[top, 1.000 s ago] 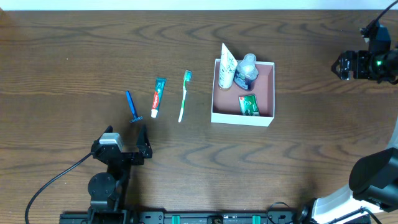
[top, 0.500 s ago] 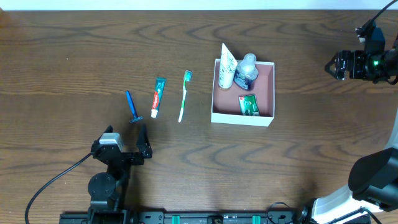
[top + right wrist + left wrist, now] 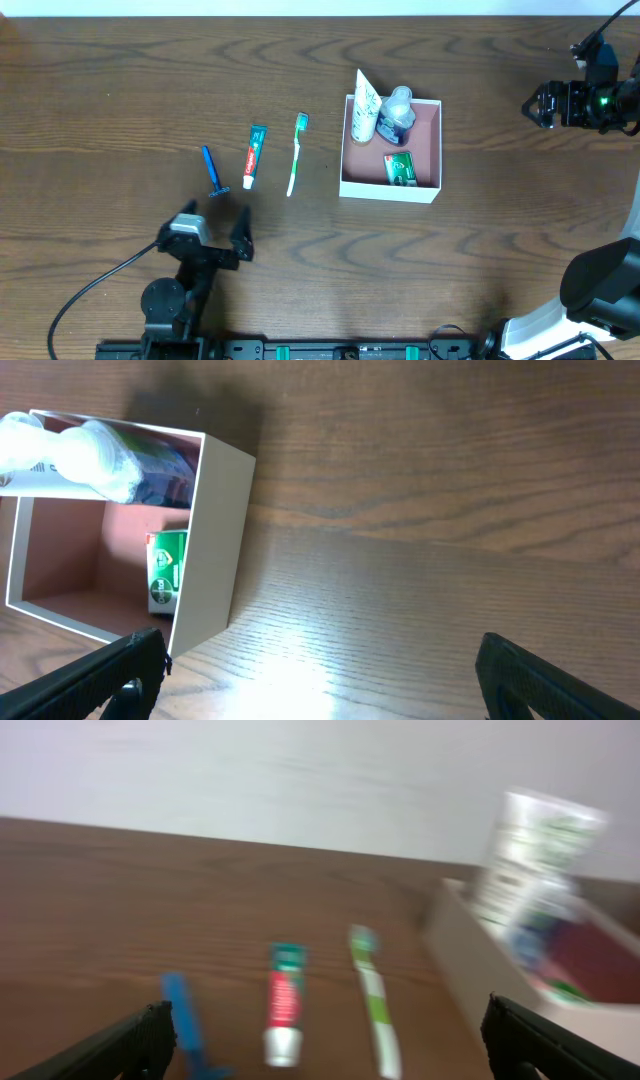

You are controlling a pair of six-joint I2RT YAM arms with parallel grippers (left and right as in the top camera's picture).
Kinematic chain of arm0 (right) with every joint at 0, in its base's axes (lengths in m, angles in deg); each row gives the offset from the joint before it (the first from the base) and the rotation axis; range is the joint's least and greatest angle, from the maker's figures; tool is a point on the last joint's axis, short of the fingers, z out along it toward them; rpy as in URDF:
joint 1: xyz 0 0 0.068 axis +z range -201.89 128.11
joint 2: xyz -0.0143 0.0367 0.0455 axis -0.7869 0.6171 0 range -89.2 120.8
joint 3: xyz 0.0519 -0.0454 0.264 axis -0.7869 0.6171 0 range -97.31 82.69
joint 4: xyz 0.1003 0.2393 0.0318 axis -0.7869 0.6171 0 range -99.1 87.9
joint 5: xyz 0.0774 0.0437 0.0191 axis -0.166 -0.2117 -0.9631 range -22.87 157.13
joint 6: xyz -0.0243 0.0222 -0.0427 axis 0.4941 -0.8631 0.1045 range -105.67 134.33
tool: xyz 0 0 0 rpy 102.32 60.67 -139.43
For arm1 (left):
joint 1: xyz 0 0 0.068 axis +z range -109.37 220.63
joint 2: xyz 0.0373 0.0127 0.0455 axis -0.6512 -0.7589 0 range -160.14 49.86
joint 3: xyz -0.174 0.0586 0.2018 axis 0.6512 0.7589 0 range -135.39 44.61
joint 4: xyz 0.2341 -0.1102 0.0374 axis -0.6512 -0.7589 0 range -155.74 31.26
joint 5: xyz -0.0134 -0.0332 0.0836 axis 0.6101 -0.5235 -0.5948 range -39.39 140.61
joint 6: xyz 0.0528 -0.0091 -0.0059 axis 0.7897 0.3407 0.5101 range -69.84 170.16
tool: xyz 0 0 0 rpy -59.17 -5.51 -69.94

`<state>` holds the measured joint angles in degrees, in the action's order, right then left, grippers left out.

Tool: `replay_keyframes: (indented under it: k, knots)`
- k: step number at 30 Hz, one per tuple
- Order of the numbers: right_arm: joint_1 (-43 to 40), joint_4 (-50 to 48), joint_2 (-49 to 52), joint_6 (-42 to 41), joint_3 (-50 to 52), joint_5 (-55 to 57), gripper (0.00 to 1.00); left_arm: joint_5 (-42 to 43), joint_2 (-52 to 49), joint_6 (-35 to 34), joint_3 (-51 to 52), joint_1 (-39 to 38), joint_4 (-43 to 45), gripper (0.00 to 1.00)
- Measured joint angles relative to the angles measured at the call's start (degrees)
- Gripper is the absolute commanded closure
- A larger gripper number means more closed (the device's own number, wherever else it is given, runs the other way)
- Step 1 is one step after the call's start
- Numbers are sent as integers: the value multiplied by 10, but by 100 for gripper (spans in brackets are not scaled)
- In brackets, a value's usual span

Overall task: Pack container
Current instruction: 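Reach left gripper toward the Colgate toothpaste tube, then lower left gripper over the toothpaste tube and close on it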

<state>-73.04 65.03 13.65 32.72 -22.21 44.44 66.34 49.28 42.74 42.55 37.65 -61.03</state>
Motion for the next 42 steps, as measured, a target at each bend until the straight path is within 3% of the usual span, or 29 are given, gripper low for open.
replay_keyframes:
  k: [7,17,22,31,35,42]
  knots:
    - [0,0,0,0,0,0,1,101,-43,21,-62,0,-101,2]
    - [0,0,0,-1,1,-1,1,89,-338,87,-464,0,-442,2]
    - [0,0,0,-2,2,-1,1,110,-463,94,-588,0,-489,2]
    - [0,0,0,-2,2,-2,1,-14,-701,80,-793,-10,-660,2]
    - [0,0,0,-2,2,-3,1,-52,-823,76,-853,-20,-672,2]
    - [0,0,0,-2,2,-3,1,-76,-969,76,-859,-25,-621,2]
